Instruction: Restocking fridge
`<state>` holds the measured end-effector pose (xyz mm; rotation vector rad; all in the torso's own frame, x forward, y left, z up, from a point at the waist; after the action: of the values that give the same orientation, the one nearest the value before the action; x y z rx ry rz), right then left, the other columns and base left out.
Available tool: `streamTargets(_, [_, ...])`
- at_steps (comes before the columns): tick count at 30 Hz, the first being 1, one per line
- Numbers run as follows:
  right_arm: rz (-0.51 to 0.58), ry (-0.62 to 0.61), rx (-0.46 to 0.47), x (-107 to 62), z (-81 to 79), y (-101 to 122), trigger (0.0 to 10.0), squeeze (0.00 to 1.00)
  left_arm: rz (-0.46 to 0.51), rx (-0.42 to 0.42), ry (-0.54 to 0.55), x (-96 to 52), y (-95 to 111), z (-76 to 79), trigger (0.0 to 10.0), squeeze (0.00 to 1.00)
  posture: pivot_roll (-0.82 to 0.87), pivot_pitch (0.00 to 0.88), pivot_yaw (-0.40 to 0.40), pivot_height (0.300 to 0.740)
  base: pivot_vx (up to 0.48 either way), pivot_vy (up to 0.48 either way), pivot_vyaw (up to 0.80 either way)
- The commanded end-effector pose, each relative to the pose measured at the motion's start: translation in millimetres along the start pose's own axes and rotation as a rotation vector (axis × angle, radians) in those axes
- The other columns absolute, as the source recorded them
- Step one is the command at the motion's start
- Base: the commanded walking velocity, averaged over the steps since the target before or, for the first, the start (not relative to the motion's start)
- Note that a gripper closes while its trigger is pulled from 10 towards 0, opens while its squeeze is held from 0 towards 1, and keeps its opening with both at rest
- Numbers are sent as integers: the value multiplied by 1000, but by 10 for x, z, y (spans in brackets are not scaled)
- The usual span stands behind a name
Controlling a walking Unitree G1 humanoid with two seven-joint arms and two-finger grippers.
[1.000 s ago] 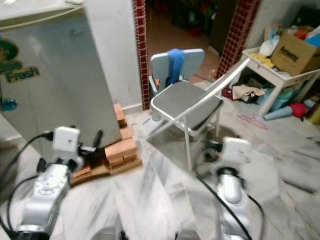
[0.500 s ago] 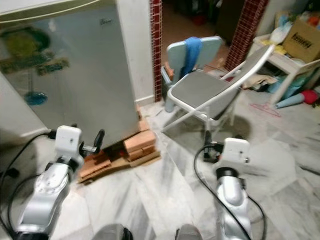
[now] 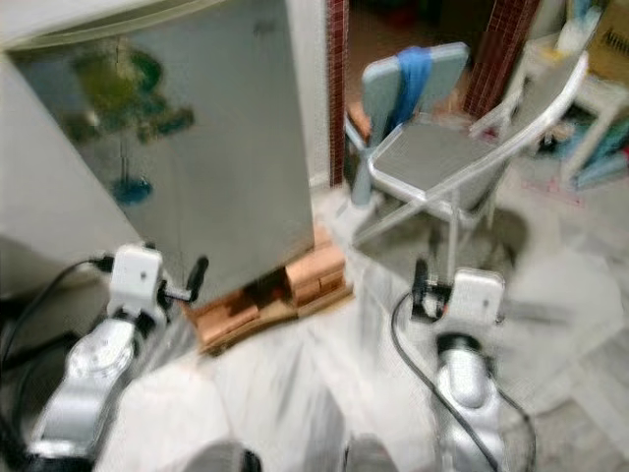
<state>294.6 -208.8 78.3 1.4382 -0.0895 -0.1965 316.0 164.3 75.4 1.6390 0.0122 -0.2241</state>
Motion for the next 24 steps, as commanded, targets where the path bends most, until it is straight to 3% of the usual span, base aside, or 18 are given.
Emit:
streamTargets(1, [19,-19,-15,6,93,61,10000,0,-3,2,-14,13,-8,66,10000,0,-42,89,76,740,0,480,0])
streamTargets(7, [15,-9,-18,3,100,56,10000,0,5,-6,-7,17,-9,79,10000,0,-36,82,45,740,0,480,0])
streamTargets(13, [29,64,-26,70,-74,126,10000,0,46,-12,16,53,71,55,10000,0,-20,72,4,740,0,418,0])
streamTargets(20, [85,128,-61,193,-217,300,10000,0,85,-5,40,54,183,19,10000,0,16,81,-24,740,0,0,0])
streamTargets(24, [68,122,-46,196,-236,243,10000,0,66,14,5,2,120,67,10000,0,28,84,-5,740,0,448,0])
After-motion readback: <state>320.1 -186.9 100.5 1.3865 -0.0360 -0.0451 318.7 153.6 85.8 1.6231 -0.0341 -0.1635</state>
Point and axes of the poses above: a point about 5 cm out from each wrist's last joint towards the gripper, its own x axis pointing out of the wrist towards the gripper, its own y axis along the axis of the wrist's last joint, z = x × y, the point moved 6 cm from there along x, pointing out of the wrist towards the gripper, and after that the axes turned 7 degrees about -x, right-handed, at the moved point
